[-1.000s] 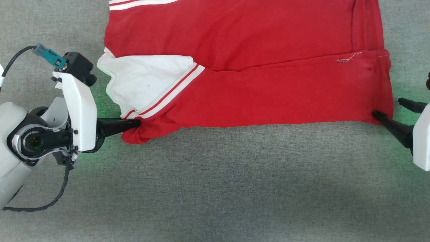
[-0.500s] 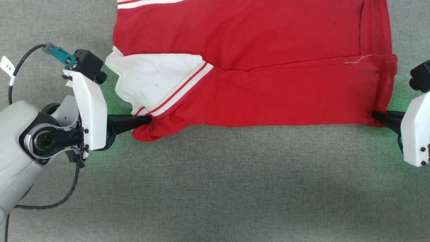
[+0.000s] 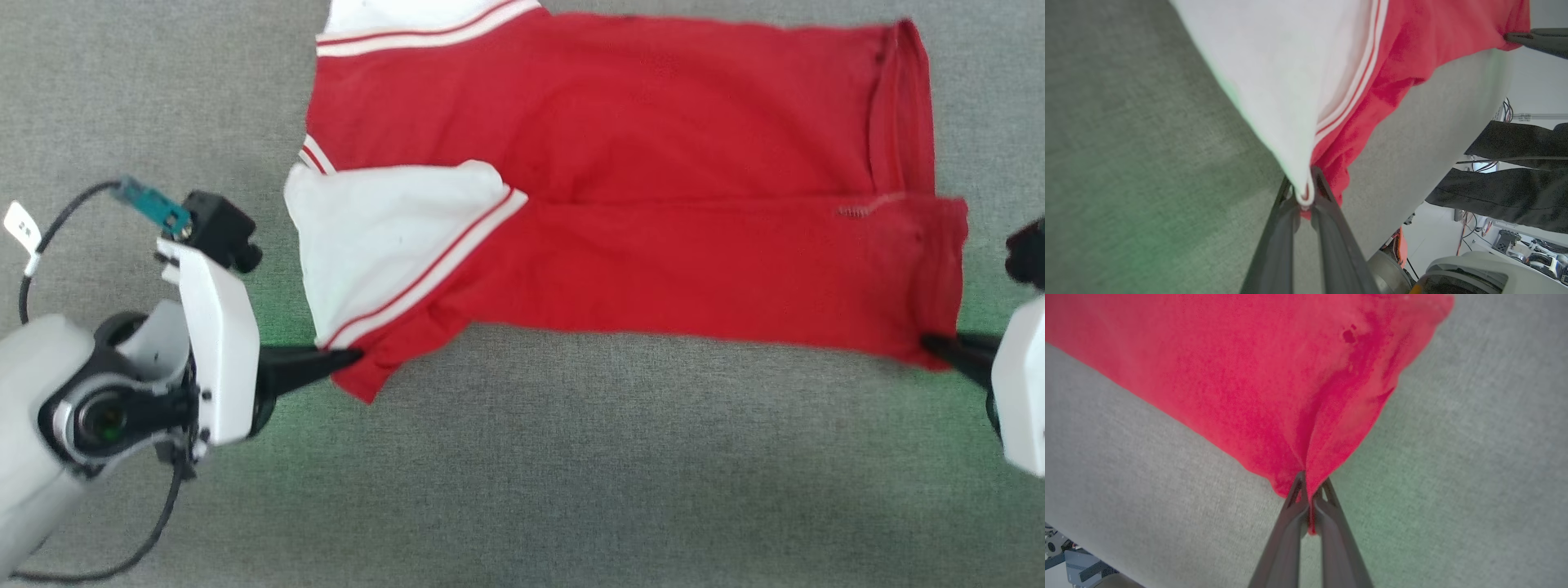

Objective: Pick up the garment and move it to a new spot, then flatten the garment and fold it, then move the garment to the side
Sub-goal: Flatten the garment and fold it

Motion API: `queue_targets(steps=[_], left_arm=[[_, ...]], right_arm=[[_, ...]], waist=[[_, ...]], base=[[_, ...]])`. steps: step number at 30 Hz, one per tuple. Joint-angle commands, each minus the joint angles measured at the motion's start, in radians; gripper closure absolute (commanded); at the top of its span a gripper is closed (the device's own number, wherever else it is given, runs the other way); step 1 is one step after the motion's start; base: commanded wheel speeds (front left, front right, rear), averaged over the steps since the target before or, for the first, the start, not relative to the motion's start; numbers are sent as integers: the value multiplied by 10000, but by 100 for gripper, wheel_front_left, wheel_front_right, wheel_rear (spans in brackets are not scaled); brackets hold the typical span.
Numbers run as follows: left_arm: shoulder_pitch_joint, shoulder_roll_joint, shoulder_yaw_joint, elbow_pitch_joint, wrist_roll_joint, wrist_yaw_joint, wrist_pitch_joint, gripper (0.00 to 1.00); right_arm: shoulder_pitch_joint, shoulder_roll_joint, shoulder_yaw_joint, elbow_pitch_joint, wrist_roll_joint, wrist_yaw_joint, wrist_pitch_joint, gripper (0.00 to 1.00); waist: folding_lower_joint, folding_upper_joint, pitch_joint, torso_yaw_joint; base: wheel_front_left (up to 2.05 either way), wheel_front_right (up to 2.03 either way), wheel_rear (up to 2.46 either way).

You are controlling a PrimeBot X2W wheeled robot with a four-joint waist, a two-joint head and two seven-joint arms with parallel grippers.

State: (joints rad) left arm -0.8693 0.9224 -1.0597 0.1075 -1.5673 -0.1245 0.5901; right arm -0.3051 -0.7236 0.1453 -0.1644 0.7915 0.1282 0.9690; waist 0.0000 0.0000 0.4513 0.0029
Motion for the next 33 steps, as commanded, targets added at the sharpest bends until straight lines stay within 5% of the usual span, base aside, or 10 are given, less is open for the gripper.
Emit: queue_targets(steps=[1, 14, 19, 21, 22, 25, 33], left_arm=[[304, 184, -15, -340, -51, -51, -118, 100], [1887, 2055, -206, -3007, -455, 203, -719, 100], [1931, 2070, -62, -3174, -337, 329, -1132, 100], [1899, 1951, -54, -3059, -308, 343, -1181, 100], [1851, 1932, -29, -2983, -228, 354, -1240, 71], [1775, 1905, 25, -2809, -130, 331, -1329, 0], [1226, 1877, 742, -2080, 348, 566, -2428, 0]], right_arm=[[409, -63, -110, -203, 84, 46, 121, 100], [2578, -157, -1425, -1434, 198, 26, 545, 100], [2708, -84, -1733, -1541, 58, 26, 516, 100], [2620, -10, -1768, -1597, -76, 26, 352, 26], [2587, 35, -1773, -1605, -122, 26, 279, 0], [2431, 211, -1903, -1697, -267, 26, -92, 0], [1556, 1292, -2105, -1762, -1192, 26, -2484, 0]], waist=[[0, 0, -91, 12], [0, 0, -172, -57], [0, 0, -134, -17], [0, 0, -138, -9], [0, 0, -141, -11], [0, 0, -175, -46], [0, 0, -298, -466]], base=[[0, 0, 0], [0, 0, 0], [0, 0, 0], [0, 0, 0], [0, 0, 0], [0, 0, 0], [0, 0, 0]])
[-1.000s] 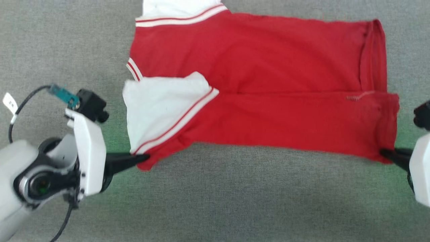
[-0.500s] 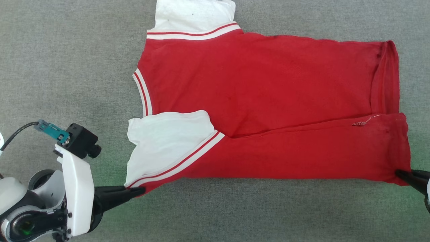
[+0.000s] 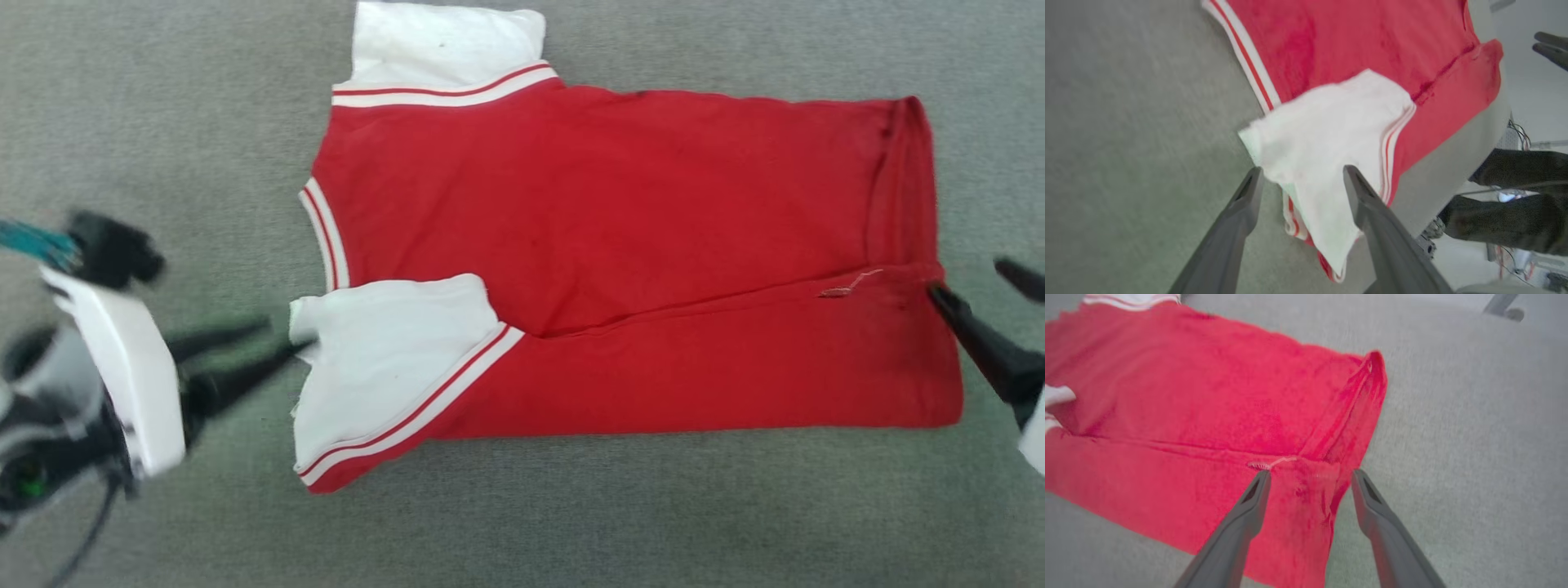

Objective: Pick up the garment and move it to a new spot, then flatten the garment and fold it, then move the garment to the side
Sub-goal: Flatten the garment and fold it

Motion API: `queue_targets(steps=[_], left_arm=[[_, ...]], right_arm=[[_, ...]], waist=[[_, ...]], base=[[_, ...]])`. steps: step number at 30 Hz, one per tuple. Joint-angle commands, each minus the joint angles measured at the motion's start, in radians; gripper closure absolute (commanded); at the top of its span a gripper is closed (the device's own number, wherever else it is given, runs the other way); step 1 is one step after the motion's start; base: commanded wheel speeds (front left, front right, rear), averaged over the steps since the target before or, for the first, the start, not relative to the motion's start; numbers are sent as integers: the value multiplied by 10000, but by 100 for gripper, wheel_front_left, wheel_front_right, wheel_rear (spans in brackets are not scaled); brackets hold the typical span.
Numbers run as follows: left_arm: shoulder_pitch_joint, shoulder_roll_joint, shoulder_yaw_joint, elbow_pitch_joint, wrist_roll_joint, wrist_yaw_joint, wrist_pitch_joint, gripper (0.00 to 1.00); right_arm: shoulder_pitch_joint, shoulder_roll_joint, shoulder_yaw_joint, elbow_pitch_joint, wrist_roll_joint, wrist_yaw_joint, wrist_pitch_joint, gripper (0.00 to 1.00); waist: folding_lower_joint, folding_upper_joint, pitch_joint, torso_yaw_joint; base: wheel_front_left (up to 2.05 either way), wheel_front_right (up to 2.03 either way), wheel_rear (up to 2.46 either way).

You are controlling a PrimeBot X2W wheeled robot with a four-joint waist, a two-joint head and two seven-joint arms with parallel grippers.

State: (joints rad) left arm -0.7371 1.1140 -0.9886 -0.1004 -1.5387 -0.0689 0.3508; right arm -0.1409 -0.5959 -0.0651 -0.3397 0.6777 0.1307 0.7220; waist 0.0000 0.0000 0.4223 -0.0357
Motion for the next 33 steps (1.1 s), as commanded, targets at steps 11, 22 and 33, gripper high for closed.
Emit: queue_targets(steps=[11, 22, 33], left_arm=[[-2568, -1504, 966, 3561, 1930, 954, -1485, 0], [-5761, -2584, 324, 6674, 2706, 768, 1797, 0], [-7064, -2967, -170, 8517, 2181, 553, 5304, 16]], right_arm=[[-1217, 2077, 1030, 651, -1285, 1, -3898, 0], [-1654, 2589, 1669, 1239, -1366, 1, -4804, 0], [-1998, 2626, 2140, 1405, -1200, 1, -4924, 0]], waist=[[0, 0, 437, -1501], [0, 0, 1309, -2826], [0, 0, 1966, -3465]], base=[[0, 0, 0], [0, 0, 0], [0, 0, 0]])
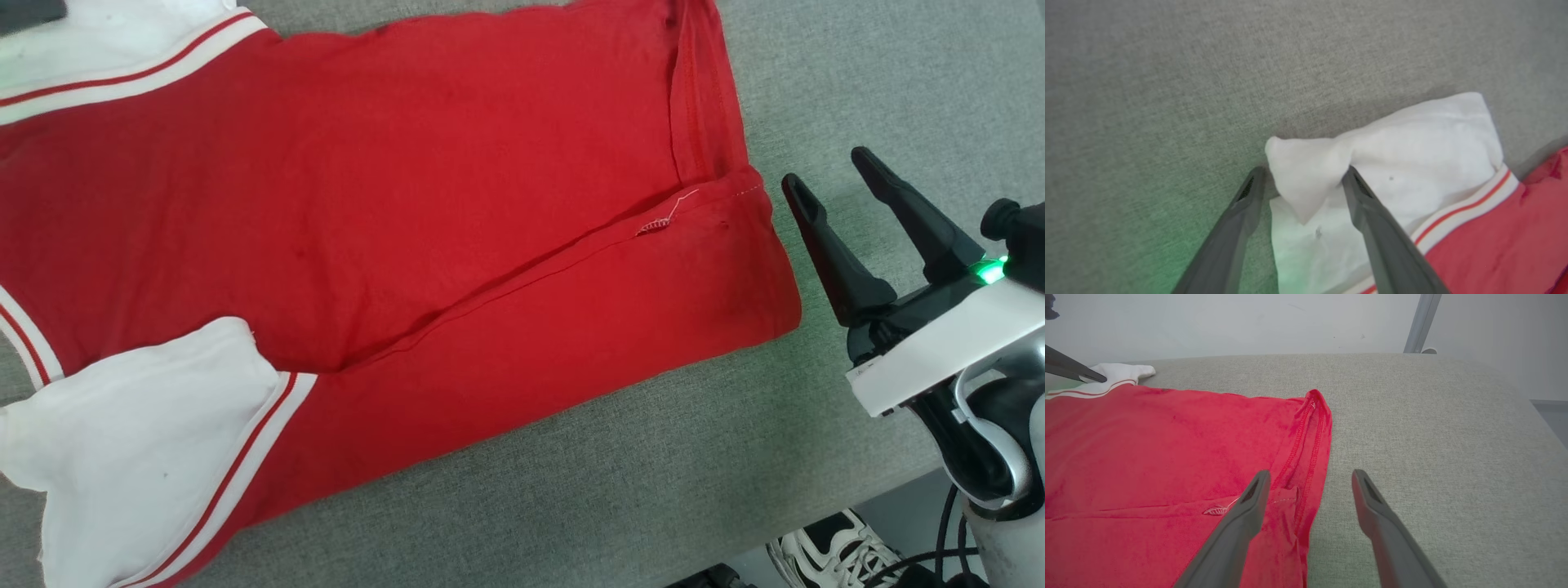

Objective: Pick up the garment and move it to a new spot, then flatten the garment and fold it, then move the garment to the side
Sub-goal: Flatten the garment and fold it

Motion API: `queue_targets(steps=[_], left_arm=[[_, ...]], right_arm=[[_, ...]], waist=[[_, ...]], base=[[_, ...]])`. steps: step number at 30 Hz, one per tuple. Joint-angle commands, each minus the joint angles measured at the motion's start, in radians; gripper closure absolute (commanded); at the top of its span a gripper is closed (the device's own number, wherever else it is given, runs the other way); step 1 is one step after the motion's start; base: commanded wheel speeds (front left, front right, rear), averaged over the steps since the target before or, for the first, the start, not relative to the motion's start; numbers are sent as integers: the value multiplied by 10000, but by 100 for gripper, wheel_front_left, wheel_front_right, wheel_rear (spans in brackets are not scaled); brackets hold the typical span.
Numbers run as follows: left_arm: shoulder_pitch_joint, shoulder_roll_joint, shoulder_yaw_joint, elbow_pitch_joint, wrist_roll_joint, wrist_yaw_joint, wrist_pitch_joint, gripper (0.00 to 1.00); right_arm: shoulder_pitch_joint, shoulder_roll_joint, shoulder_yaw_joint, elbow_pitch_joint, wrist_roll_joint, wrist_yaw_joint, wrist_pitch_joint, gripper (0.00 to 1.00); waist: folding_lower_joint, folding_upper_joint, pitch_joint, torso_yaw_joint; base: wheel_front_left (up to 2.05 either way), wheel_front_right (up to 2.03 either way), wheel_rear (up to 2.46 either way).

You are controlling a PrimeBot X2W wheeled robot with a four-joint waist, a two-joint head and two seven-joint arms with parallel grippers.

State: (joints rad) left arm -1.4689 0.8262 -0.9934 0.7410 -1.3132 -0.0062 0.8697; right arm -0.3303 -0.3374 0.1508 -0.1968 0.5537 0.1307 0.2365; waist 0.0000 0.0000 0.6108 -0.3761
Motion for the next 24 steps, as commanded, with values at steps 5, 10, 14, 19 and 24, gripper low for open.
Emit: queue_targets(steps=[5, 10, 14, 19, 24], left_arm=[[224, -200, -155, 292, -310, -308, 619, 100], [-6, -335, -124, 368, -263, -464, 611, 100], [-263, -625, -138, 376, -114, -646, 456, 100], [-549, -909, -188, 338, -7, -828, 366, 100], [-826, -1231, -250, 257, 93, -986, 294, 100]], right_arm=[[-307, -108, 72, -54, 85, 1, 178, 0], [-1228, -621, 516, 82, 253, 1, 1183, 0], [-2977, -1301, 1247, 840, 888, 1, 2914, 0], [-4942, -1634, 1774, 2196, 1696, 1, 4636, 0], [-6600, -1603, 2038, 3808, 1824, 1, 5481, 0]], waist=[[0, 0, 176, -12], [0, 0, 287, 139], [0, 0, 449, 396], [0, 0, 676, 676], [0, 0, 913, 977]], base=[[0, 0, 0], [0, 0, 0], [0, 0, 0], [0, 0, 0], [0, 0, 0]])
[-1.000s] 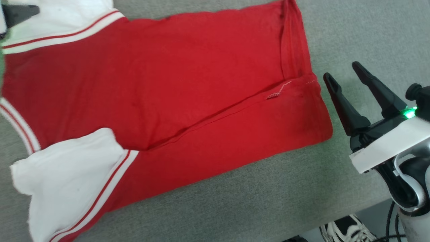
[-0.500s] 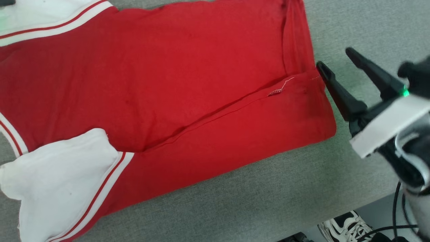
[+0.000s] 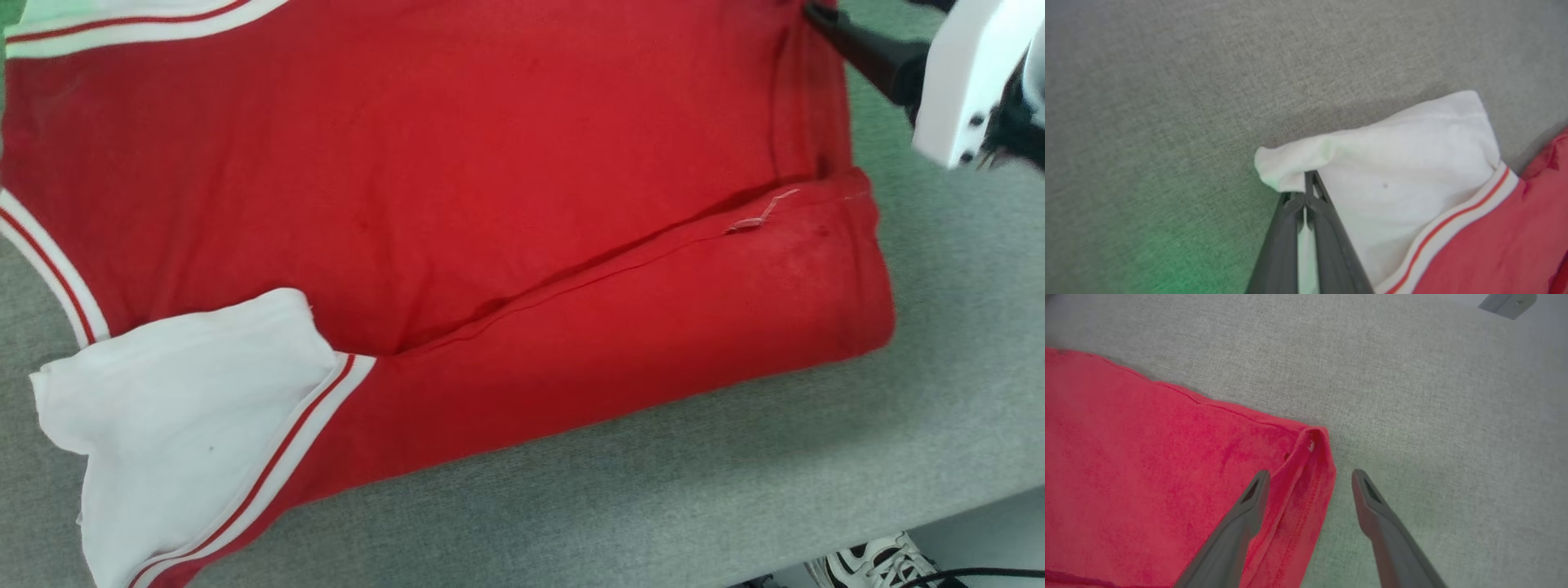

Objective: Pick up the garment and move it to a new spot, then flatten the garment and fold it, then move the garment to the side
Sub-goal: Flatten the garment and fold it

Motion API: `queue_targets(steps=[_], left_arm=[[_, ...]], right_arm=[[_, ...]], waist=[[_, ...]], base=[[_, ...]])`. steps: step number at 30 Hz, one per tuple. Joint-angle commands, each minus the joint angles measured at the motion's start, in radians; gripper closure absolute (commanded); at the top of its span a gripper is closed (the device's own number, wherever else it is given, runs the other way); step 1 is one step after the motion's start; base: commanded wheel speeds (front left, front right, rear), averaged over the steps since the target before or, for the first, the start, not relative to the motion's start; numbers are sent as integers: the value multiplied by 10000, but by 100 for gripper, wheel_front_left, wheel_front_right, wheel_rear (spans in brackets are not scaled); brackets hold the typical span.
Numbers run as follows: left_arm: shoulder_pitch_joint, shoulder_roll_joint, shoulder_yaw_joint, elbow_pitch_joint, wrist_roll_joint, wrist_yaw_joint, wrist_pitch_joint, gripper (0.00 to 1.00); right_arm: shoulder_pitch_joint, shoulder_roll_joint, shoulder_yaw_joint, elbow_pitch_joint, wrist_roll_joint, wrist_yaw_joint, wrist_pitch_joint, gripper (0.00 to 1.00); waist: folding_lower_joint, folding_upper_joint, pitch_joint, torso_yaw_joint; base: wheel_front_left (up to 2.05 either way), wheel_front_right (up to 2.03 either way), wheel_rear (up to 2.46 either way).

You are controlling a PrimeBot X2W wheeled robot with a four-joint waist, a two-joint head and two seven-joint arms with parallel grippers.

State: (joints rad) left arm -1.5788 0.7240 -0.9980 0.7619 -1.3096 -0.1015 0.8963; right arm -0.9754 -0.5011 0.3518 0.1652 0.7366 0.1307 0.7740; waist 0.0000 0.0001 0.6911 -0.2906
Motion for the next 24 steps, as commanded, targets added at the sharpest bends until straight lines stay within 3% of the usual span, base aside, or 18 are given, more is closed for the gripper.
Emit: queue_targets(steps=[1, 9, 10, 11, 12, 13, 20, 24], left_arm=[[245, -282, -218, 41, 76, -62, 4, 100], [178, -536, -251, 99, 39, -193, -149, 100], [192, -555, -242, 108, 5, -190, -164, 100], [217, -575, -238, 112, -19, -209, -200, 100], [231, -581, -227, 112, -34, -225, -265, 100], [253, -599, -199, 109, -62, -242, -347, 100], [648, -883, 306, -445, -758, -305, -1400, 100], [1455, -621, 384, -1585, -1217, -300, -2096, 100]], right_arm=[[-403, 44, 111, 450, 30, 1, 271, 0], [-1264, 107, 1057, 1736, 421, 3, 1375, 0], [-1273, 133, 1138, 1805, 550, 3, 1423, 6], [-1292, 125, 1272, 1812, 666, 3, 1477, 59], [-1324, 90, 1369, 1776, 795, 4, 1466, 75], [-1326, 46, 1367, 1772, 888, 4, 1323, 100], [-1197, -491, 1179, 1801, 1086, -1, -34, 100], [-737, -998, 1159, 1663, 1284, 1, -476, 100]], waist=[[0, -1, 153, 176], [0, -1, 263, 421], [0, -1, 267, 446], [0, -1, 268, 475], [0, -1, 267, 501], [0, -1, 261, 531], [0, -1, -345, 1016], [0, -1, -1145, 1498]], base=[[0, 0, 0], [0, 0, 0], [0, 0, 0], [0, 0, 0], [0, 0, 0], [0, 0, 0], [0, 0, 0], [0, 0, 0]])
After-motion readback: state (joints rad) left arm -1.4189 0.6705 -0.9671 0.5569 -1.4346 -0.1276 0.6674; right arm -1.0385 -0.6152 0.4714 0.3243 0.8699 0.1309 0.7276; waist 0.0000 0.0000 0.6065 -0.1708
